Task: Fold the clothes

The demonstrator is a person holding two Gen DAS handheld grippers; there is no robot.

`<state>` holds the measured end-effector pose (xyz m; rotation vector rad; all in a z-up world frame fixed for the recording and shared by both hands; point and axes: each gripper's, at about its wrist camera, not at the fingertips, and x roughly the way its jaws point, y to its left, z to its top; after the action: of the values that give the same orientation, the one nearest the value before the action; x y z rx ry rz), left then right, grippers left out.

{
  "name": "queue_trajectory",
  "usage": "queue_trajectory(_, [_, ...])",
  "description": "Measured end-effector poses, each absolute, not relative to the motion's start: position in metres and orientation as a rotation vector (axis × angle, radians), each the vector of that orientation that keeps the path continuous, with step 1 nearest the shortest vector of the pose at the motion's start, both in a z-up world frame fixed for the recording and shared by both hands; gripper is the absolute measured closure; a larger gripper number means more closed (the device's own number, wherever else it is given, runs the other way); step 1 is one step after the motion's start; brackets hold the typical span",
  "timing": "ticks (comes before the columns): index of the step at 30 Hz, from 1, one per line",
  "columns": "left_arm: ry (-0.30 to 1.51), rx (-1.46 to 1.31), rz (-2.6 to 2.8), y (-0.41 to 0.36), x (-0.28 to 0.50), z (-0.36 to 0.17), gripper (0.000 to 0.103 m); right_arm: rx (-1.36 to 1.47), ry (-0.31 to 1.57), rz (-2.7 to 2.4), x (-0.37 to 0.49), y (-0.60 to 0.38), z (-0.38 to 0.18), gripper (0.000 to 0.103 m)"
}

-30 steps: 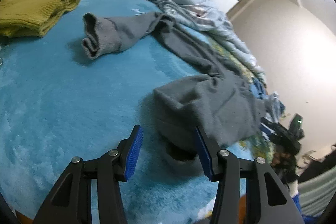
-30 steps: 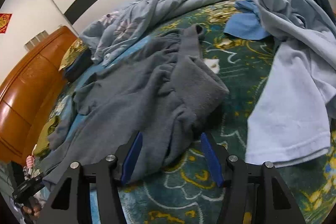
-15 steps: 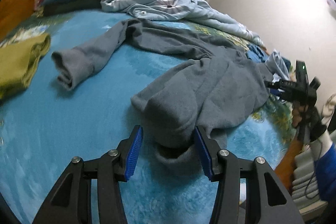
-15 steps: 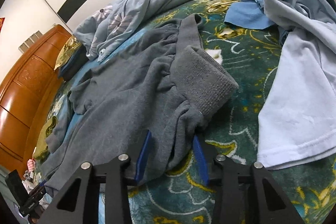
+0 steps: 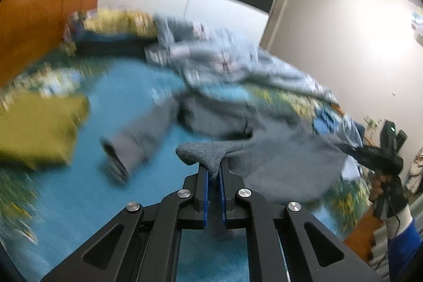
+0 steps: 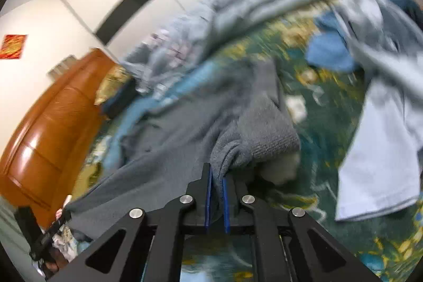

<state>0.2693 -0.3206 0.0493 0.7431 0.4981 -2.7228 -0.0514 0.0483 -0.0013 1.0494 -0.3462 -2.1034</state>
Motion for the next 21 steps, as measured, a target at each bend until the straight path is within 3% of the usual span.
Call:
queue_trajectory(3, [0.441, 0.705, -2.714, -0.329, 0.272, 0.087, 0.096, 0.940, -0.368, -2.112, -0.045, 0.056, 0.028, 0.096])
queue_trajectory(6, [0.420, 0.766, -2.683, -0.339, 0.253, 0.091, 0.095, 0.890, -0.367, -2.188, -0.051, 0.073, 0.040, 0.096])
queue_trajectory(11, [0.468, 1.049, -2.691, -0.344, 0.182, 0.031, 0.092, 1.010, -0.358, -2.342, -0.080, 0.105, 0.005, 0.096])
queue_trajectory(15, [0.610, 1.220, -2.687, -0.342, 0.142, -0.010, 0.091, 1.102, -0.355, -2.411, -0.107, 0.124, -0.017, 0.096])
queue_trajectory(18, [0.709, 1.223, -2.706, -0.345, 0.150, -0.014, 0.080, 1.126, -0.338, -2.425, -0.121, 0.128, -0.022, 0.096])
queue_trajectory(21, [0.788, 1.156, -2.701, -0.353, 0.186, -0.013, 0.050, 1.131, -0.326, -2.433, -0.128, 0.128, -0.025, 0.096])
